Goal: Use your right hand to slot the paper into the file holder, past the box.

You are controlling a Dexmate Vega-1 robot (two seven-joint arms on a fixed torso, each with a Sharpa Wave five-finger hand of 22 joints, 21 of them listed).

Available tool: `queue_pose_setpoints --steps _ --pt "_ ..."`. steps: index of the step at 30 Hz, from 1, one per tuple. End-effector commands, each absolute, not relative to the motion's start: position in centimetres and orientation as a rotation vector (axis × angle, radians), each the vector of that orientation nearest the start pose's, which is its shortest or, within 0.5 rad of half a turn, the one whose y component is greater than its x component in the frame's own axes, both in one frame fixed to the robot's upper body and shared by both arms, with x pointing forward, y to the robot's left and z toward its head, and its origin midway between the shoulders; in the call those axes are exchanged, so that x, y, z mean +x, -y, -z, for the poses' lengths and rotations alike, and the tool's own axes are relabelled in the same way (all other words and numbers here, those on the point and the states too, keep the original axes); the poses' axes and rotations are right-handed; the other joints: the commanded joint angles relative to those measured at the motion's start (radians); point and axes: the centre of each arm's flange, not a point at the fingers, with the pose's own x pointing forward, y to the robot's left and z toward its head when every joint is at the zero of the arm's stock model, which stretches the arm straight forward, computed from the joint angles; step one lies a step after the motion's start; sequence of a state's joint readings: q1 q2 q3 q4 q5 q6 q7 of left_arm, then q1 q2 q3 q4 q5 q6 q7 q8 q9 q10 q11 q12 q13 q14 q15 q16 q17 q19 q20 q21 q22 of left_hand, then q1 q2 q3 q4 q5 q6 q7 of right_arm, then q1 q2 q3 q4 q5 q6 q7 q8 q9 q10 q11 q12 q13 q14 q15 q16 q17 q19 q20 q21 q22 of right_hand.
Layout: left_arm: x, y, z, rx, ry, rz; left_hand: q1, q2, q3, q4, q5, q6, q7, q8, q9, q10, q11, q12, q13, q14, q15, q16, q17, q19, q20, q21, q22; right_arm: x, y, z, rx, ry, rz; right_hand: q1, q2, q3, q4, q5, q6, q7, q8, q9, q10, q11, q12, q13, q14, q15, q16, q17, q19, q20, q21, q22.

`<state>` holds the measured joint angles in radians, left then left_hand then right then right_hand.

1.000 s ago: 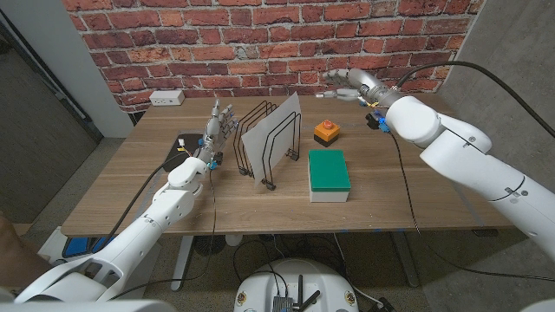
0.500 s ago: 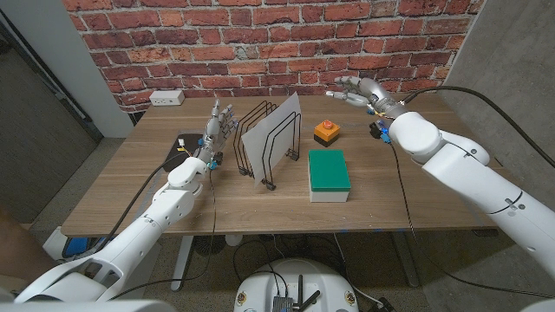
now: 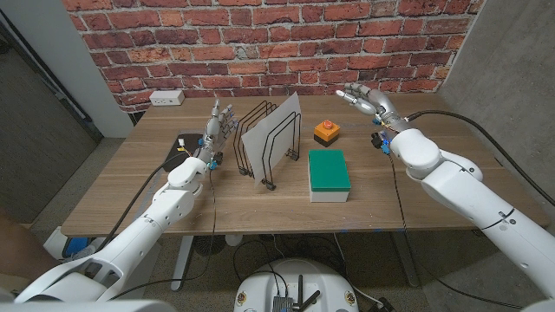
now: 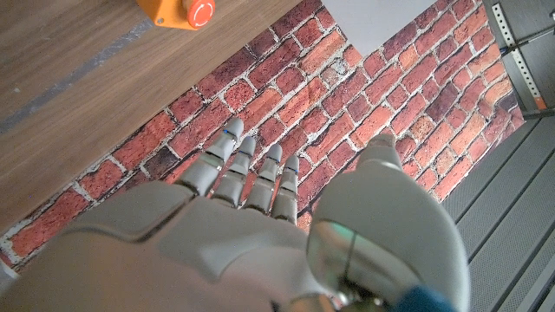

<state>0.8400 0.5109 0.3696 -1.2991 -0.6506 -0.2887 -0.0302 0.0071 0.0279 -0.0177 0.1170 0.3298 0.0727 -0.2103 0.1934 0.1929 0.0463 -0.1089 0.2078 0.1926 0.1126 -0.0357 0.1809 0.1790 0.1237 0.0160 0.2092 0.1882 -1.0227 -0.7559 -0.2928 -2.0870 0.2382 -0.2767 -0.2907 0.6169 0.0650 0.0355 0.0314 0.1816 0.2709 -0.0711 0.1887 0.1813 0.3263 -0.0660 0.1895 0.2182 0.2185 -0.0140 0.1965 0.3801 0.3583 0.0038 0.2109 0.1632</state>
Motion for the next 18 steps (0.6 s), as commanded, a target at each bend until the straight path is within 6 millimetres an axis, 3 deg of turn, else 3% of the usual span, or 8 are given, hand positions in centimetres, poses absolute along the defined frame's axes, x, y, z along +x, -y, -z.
queue_pose_setpoints --steps 1,18 --pt "65.3 -29.1 2.8 -0.041 0.591 0.206 -0.001 0.009 0.001 0.007 0.001 0.000 -0.009 0.006 0.005 -0.001 -0.009 0.008 0.006 0.009 0.002 0.006 0.003 0.006 -0.002 0.008 0.006 54.7 25.1 -2.5 -0.335 0.659 -0.036 -0.041 0.011 -0.004 0.021 0.009 -0.008 0.003 -0.003 0.002 -0.007 0.003 -0.002 -0.005 -0.015 0.000 0.001 -0.004 -0.022 -0.002 -0.013 0.003" --pt "65.3 -29.1 2.8 -0.041 0.591 0.206 -0.001 0.009 0.001 0.007 0.001 0.001 -0.009 0.006 0.005 -0.001 -0.008 0.007 0.006 0.008 0.001 0.006 0.003 0.006 -0.002 0.008 0.006 57.1 26.7 2.8 -0.075 0.730 -0.036 -0.154 0.036 -0.031 0.072 0.022 -0.033 0.031 -0.006 -0.001 -0.025 0.022 -0.005 -0.020 -0.057 -0.009 -0.002 -0.019 -0.086 -0.038 -0.034 0.003"
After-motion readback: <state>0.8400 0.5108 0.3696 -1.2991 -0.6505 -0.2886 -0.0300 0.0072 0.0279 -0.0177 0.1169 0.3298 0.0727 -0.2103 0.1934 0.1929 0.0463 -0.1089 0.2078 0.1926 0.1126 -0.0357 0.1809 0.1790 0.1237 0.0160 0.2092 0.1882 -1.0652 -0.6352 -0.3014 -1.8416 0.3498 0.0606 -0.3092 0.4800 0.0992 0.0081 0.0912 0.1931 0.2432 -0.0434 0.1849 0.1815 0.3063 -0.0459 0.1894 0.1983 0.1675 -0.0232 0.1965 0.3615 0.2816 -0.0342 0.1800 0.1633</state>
